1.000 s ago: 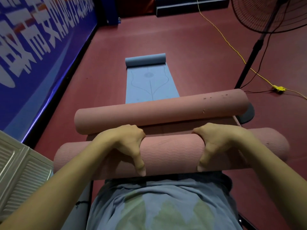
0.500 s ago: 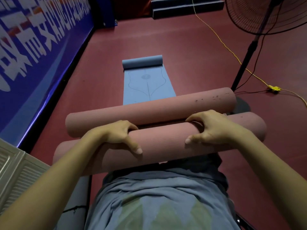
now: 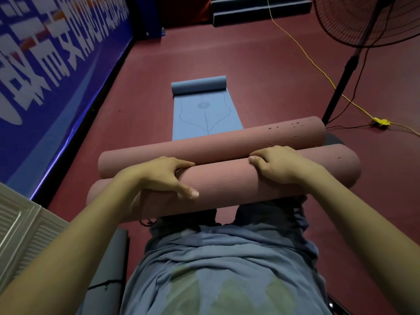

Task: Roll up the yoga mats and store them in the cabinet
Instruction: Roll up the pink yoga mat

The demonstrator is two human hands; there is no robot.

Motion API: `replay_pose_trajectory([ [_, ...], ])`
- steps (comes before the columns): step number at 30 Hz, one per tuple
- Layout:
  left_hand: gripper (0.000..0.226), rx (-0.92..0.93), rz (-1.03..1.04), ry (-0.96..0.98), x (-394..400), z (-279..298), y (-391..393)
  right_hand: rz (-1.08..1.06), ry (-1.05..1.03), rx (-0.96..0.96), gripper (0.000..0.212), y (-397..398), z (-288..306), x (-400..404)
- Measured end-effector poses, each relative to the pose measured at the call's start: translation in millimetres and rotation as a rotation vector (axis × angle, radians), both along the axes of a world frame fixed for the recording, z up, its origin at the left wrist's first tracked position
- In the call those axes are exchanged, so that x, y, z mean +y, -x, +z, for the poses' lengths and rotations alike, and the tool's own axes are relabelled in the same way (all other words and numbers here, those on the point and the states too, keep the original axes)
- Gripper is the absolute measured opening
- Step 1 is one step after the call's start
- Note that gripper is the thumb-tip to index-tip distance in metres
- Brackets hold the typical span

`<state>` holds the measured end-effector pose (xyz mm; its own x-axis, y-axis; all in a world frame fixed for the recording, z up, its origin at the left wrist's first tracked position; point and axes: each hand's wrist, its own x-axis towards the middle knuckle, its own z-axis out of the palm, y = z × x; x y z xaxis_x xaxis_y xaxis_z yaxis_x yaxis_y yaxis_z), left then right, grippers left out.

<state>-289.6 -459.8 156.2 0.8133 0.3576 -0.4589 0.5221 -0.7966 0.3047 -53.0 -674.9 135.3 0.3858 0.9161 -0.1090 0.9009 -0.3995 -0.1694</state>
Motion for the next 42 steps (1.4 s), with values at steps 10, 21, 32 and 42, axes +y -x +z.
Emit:
replay_pose_trajectory([
  [10,0.147,0.101,0.013,-0.180,-6.5,-12.3,-20.8,-0.069,0.089,-0.007,0.056,-7.9,-2.0,23.8],
  [21,0.089,0.020,-0.026,-0.090,-13.0,-1.8,-18.9,-0.108,0.140,0.016,0.058,-13.4,-4.3,21.7],
  [32,0.067,0.175,-0.059,0.259,-28.2,-3.9,-2.9,-0.078,0.332,0.283,0.063,-5.5,-7.5,-0.6],
  [42,0.141,0.134,-0.123,0.137,-18.9,-3.0,-18.4,-0.136,0.224,0.220,0.063,-8.4,-8.2,-2.4],
])
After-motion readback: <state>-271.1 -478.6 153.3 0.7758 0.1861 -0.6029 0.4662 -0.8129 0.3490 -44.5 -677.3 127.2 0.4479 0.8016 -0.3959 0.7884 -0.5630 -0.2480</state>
